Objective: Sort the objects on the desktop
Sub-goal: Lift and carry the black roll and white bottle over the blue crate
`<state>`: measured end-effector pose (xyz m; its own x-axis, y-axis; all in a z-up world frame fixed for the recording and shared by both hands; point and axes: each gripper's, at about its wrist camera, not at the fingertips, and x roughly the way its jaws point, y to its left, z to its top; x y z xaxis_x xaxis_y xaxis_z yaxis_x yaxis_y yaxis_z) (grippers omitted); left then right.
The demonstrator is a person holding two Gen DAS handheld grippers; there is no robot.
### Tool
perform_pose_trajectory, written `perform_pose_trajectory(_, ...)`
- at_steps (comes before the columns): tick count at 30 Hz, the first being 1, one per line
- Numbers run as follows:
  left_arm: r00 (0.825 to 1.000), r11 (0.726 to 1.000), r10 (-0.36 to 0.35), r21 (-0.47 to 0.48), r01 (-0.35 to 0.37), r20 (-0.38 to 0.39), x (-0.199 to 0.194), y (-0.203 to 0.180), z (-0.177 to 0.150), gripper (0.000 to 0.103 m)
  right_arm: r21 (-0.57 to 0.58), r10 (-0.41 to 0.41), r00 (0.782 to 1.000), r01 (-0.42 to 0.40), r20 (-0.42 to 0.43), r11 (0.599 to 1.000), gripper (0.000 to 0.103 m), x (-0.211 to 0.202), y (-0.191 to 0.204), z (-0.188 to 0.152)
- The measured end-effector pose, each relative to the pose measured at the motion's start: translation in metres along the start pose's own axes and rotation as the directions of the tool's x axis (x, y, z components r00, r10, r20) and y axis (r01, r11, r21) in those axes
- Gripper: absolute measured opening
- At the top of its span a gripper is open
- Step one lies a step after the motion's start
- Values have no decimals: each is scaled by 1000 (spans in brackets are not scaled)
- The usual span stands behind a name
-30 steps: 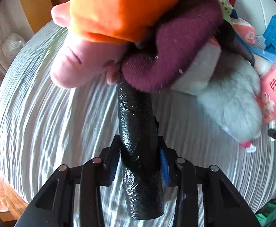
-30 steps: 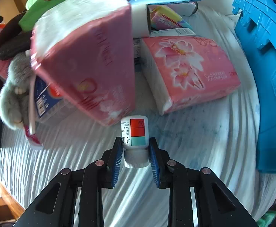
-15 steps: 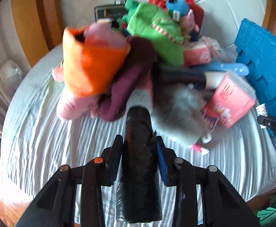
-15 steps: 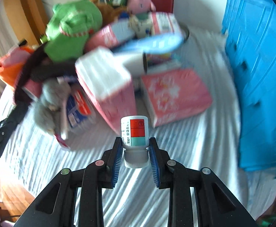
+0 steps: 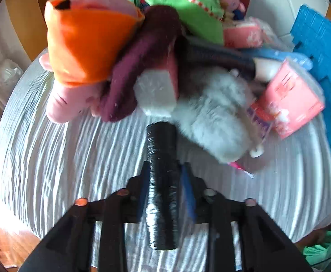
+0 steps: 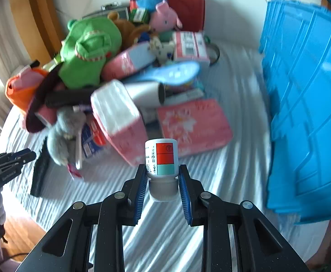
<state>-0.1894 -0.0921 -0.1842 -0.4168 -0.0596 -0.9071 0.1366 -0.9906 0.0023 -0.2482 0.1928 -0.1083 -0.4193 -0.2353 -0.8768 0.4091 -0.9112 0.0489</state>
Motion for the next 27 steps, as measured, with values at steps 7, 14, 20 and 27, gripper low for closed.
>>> perform_pose_trajectory(7, 997, 999, 5, -42, -8, -81, 40, 10, -5, 64, 17, 7, 998, -6, -57, 1000, 28, 25, -6, -6)
perform_pose_trajectory(14, 999, 999, -10, -32, 8, -47, 54, 15, -5, 91, 53, -12, 992, 19, -128, 998, 28, 57, -13, -16)
perform_pose_trajectory(20, 999, 999, -39, 11, 39, -16, 47, 8, -14, 40, 96, -11, 980, 30, -199, 995, 30, 84, -20, -38)
perform_pose_trajectory(27, 998, 999, -42, 2, 42, 35, 26, 15, -21, 35, 69, -27, 990, 37, -137, 997, 17, 67, -12, -45)
